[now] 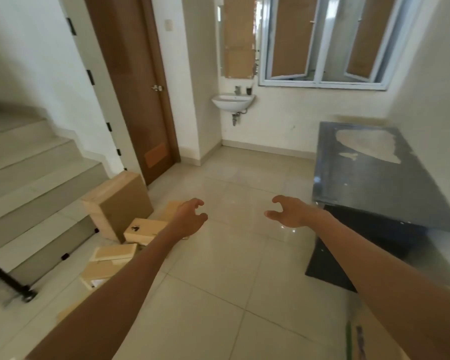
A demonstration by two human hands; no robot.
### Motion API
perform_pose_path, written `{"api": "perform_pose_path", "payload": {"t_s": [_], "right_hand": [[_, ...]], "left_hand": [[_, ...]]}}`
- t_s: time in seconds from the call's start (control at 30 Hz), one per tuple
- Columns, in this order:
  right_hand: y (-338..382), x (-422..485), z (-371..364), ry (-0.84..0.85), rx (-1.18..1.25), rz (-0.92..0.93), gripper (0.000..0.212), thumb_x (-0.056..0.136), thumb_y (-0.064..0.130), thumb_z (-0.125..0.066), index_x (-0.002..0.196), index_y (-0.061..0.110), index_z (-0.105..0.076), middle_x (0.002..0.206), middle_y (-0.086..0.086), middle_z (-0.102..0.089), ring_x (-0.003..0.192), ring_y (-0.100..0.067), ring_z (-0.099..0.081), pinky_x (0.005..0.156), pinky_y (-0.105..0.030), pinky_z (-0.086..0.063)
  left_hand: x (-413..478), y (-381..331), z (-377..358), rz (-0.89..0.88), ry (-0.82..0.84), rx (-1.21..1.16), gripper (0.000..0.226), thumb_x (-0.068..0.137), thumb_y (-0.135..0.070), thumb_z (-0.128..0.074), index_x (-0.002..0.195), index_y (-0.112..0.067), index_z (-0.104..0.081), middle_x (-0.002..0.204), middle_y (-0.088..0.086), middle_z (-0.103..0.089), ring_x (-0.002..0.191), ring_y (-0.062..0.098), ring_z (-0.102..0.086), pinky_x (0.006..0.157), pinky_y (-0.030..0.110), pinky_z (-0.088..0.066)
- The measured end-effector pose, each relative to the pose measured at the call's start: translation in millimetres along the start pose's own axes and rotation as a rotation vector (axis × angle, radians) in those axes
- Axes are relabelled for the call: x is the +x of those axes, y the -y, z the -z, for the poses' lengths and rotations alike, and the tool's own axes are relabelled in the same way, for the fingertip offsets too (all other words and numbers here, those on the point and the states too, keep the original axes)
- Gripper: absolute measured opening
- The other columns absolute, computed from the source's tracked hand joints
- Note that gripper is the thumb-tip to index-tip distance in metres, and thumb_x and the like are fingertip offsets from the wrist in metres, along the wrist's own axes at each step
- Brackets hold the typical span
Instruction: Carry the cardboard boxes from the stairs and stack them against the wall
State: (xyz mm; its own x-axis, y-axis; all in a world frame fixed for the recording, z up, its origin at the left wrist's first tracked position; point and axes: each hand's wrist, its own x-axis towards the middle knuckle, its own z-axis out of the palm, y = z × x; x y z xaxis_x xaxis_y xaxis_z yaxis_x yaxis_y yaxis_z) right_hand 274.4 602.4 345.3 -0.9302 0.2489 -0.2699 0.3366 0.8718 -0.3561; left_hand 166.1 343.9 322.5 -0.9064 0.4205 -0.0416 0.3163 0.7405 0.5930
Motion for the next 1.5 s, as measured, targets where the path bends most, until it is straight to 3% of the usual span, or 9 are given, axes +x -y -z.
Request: {"api": "perform_pose_path", "payload": {"t_s": [0.3,0.53,0.9,1.13,1.5], "right_hand": [[55.0,146.6,27.4,0.068,-0.072,0.204,0.072,0.095,0.054,-0.046,0.15,0.013,-0.026,0.154,-0.008,-0.032,0.138,-0.026,-0.036,0.11,-0.036,-0.031],[111.7,250.4,56.6,0.122,-0.08,0.392,0.071,0.094,0.053,-0.049,0.149,0.015,-0.027,0.154,-0.007,-0.033,0.136,-0.025,-0.04,0.108,-0.036,-0.036],[242.6,350.2,50.8,0.207,-0.067,0.692,0.073,0.095,0.048,-0.052,0.153,0.017,-0.02,0.158,-0.008,-0.024,0.143,-0.027,-0.029,0.114,-0.042,-0.031],[337.8,415.2,38.0,0.198,-0.132,0.846,0.077,0.095,0.049,-0.05,0.154,0.017,-0.013,0.16,-0.005,-0.02,0.145,-0.025,-0.026,0.116,-0.042,-0.028],[464.8,515.5,64.7,0.163,-0.116,0.92,0.076,0.096,0.047,-0.048,0.155,0.018,-0.01,0.161,-0.006,-0.017,0.145,-0.025,-0.025,0.114,-0.038,-0.026]], "left_hand": [[57.9,68.1,50.3,0.229,-0.122,0.002,0.049,0.091,-0.023,-0.059,0.137,-0.011,-0.048,0.138,0.008,-0.051,0.127,0.024,-0.047,0.105,0.036,-0.04],[91.8,90.4,88.8,0.46,-0.292,-0.004,0.049,0.091,-0.018,-0.059,0.136,-0.007,-0.046,0.137,0.012,-0.051,0.125,0.026,-0.049,0.1,0.032,-0.04],[102.2,142.2,146.9,0.684,-0.493,0.037,0.053,0.092,-0.024,-0.06,0.139,-0.01,-0.042,0.142,0.01,-0.046,0.13,0.025,-0.044,0.103,0.03,-0.036],[137.3,209.8,203.9,0.735,-0.582,-0.024,0.053,0.093,-0.024,-0.059,0.14,-0.012,-0.039,0.141,0.009,-0.045,0.128,0.024,-0.045,0.096,0.028,-0.039],[229.5,274.3,308.0,0.672,-0.619,0.018,0.052,0.095,-0.03,-0.056,0.141,-0.011,-0.04,0.141,0.009,-0.047,0.13,0.023,-0.045,0.104,0.031,-0.038]]}}
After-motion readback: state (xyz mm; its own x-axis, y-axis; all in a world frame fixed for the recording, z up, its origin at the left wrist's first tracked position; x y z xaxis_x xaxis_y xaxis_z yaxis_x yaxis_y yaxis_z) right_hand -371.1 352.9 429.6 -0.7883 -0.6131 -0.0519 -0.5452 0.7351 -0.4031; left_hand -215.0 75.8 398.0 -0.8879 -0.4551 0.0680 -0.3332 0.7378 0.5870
